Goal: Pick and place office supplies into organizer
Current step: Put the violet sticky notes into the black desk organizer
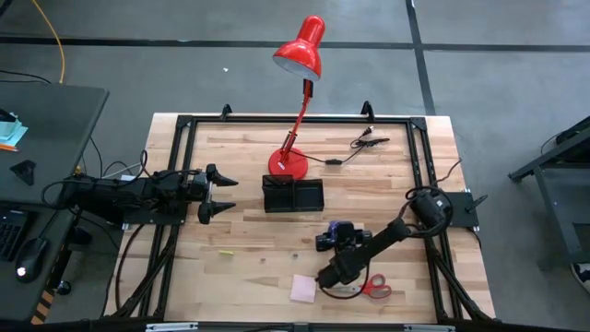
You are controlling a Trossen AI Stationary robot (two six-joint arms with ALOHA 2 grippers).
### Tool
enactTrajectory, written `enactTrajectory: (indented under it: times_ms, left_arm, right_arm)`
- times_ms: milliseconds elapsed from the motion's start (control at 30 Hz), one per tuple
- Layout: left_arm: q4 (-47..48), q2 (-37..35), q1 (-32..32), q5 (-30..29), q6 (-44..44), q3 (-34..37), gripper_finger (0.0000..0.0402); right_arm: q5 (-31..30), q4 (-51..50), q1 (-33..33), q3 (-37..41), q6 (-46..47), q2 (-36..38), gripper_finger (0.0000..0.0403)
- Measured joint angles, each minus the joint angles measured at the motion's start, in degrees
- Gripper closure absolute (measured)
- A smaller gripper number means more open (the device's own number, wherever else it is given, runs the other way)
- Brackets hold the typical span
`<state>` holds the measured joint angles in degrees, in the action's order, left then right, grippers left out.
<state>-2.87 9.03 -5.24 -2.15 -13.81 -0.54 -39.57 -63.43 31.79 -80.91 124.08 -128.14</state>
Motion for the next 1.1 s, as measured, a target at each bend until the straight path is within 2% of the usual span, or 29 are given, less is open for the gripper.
enactTrajectory:
  times_ms: [367, 767, 1100]
  left_arm:
    - [-0.01, -0.01, -0.01, 0.01, 0.01, -0.01, 0.0043]
    - [0.01, -0.01, -0.01, -0.01, 0.00, -0.01, 0.0043]
    - [0.01, 0.01, -0.01, 0.00, 0.00, 0.01, 0.0043]
  right_arm:
    - [0.71, -2.87, -1.64, -3.14, 0.78, -0.29, 0.0108]
    - [-5.06, -6.84, -2.63, -6.69, -0.97, -0.36, 0.0139]
    - [-11.49, -12.92, -4.56, -14.38, -5.72, -0.20, 0.0179]
